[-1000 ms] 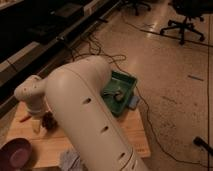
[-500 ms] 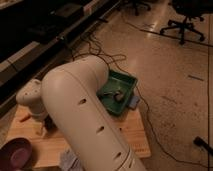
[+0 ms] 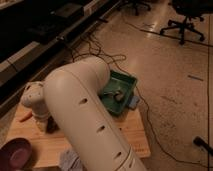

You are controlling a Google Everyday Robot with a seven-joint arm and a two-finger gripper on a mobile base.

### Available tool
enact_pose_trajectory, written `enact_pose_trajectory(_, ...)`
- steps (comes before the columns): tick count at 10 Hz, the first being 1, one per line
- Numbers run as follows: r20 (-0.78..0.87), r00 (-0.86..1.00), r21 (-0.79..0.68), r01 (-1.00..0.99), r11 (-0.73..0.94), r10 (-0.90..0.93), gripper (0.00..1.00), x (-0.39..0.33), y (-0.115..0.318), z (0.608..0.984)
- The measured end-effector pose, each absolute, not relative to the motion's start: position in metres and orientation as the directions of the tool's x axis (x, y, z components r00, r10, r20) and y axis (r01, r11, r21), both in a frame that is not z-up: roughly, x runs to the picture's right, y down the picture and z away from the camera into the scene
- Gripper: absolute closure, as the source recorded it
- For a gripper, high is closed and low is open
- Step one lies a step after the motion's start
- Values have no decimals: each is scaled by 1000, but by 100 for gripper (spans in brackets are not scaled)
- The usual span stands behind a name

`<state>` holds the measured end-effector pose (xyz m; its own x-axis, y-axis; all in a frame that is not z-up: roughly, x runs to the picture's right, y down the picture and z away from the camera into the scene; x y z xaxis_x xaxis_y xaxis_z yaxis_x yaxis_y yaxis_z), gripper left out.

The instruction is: Place grapes in red bowl

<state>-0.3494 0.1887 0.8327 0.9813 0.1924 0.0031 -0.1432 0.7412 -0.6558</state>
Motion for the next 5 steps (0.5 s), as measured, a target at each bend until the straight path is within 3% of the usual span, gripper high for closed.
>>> enact_pose_trajectory(3,-31,983,-617,-163,770,183,97,-341,172,816)
enact_pose_trajectory(5,-56,979,-599,-192,777,198,100,-319,147,803)
